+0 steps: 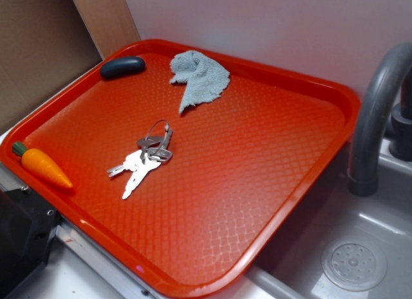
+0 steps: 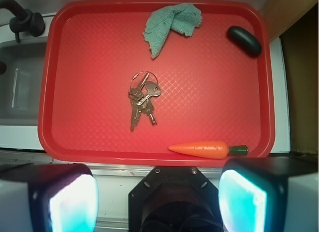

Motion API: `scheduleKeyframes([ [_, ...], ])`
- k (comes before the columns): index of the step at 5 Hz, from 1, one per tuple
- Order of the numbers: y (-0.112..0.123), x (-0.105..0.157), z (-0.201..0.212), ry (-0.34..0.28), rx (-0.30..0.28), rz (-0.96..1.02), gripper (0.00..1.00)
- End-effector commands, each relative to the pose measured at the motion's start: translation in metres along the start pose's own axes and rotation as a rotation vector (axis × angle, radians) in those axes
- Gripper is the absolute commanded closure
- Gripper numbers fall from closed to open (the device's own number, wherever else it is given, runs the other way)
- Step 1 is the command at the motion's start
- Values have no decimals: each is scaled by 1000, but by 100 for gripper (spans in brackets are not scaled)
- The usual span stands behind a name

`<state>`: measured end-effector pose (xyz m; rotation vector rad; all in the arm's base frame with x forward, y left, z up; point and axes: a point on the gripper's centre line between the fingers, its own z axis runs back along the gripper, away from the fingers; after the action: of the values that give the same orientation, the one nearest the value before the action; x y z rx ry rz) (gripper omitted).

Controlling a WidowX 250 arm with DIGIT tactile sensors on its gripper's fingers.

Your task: Grab the blue cloth.

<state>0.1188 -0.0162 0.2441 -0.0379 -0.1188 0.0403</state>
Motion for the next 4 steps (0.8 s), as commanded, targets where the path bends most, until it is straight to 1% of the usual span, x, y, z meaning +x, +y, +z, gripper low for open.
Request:
scheduleKeyframes([
  [1,0,0,0,0,0,0,0],
  [2,-3,45,-44,-143,-10,-72,0],
  [3,-2,91,-78,-144,-42,-87,0],
  [4,-2,91,-78,-144,-42,-87,0],
])
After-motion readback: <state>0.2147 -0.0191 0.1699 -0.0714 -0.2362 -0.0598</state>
